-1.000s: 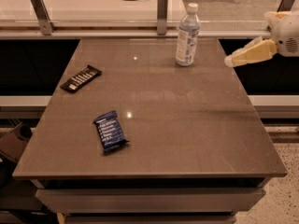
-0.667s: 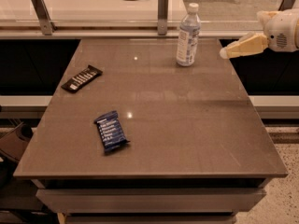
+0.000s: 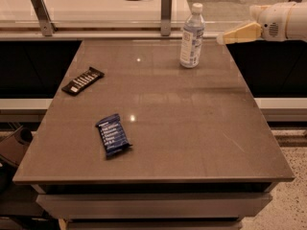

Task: Move blue plastic bottle near rxbar blueberry

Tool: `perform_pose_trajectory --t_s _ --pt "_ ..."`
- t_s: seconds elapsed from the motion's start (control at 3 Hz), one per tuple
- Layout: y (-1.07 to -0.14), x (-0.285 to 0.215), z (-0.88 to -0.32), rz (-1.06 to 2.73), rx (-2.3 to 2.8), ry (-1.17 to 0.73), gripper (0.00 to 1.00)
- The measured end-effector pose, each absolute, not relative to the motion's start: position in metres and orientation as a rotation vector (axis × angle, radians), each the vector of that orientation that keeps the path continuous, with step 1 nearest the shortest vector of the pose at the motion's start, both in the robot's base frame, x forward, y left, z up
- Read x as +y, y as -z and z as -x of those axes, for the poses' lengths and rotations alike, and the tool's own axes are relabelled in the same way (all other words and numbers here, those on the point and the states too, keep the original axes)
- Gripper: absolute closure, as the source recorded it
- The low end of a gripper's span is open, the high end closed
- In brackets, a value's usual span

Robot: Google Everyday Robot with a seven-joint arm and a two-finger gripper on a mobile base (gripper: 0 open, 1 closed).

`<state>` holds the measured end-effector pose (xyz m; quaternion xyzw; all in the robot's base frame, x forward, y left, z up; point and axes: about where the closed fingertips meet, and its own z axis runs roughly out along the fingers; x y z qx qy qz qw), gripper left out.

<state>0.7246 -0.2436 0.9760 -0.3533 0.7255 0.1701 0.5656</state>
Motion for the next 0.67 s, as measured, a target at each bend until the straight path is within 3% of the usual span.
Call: perform_pose_trajectory --t_s 0.67 --pt "-0.964 -0.214 -0.745 0.82 1.686 -0.485 0.0"
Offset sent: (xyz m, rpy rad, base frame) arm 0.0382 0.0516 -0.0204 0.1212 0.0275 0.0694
